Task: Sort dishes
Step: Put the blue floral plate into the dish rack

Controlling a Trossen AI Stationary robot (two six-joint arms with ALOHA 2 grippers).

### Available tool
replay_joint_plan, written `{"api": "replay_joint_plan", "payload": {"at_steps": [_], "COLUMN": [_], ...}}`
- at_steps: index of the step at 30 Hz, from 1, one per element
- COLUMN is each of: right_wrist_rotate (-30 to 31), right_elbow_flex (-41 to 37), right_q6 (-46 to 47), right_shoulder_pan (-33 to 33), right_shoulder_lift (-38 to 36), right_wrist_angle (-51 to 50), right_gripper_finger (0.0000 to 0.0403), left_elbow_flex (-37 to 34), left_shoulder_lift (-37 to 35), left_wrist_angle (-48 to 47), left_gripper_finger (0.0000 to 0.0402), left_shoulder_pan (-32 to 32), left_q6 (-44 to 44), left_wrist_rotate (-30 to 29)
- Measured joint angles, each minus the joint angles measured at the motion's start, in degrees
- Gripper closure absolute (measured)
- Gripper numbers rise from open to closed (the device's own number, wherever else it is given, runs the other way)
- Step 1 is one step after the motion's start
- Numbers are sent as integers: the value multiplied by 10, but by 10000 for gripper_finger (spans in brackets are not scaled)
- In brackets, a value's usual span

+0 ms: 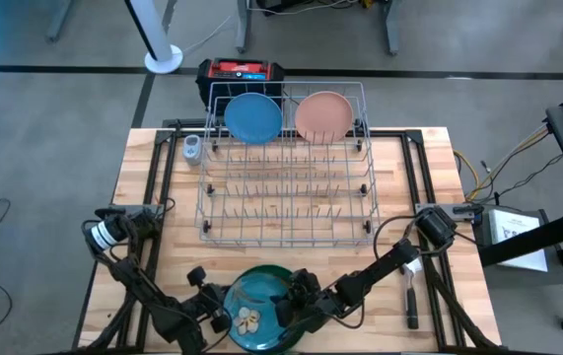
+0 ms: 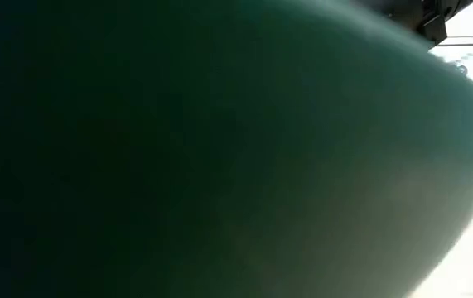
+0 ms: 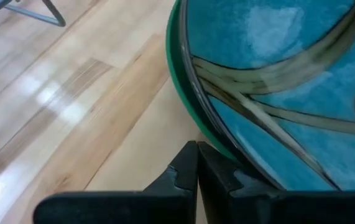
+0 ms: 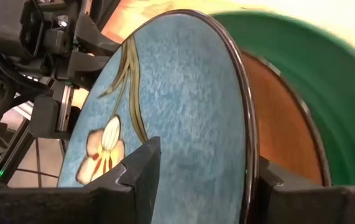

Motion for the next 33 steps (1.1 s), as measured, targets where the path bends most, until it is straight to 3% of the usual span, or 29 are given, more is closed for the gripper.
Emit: {"api": "replay_joint_plan", "payload": {"at_steps": [16,33], "right_wrist_rotate": [22,21], "right_elbow_flex": [0,0], "right_q6": [-29,-35], "right_shoulder_pan": [-9,-15], "right_shoulder_lift": [-4,-7], "right_wrist_angle": [16,7], "right_gripper_finger": [371,375], "left_elbow_flex": [-1,0], "left_shoulder_lift": [0,0], "left_wrist_angle": [-15,-36], "left_gripper_finger": [401,401], "left_shoulder_pan": [8,8], "left_q6": [-6,-24], "left_wrist_rotate": [-19,-7]}}
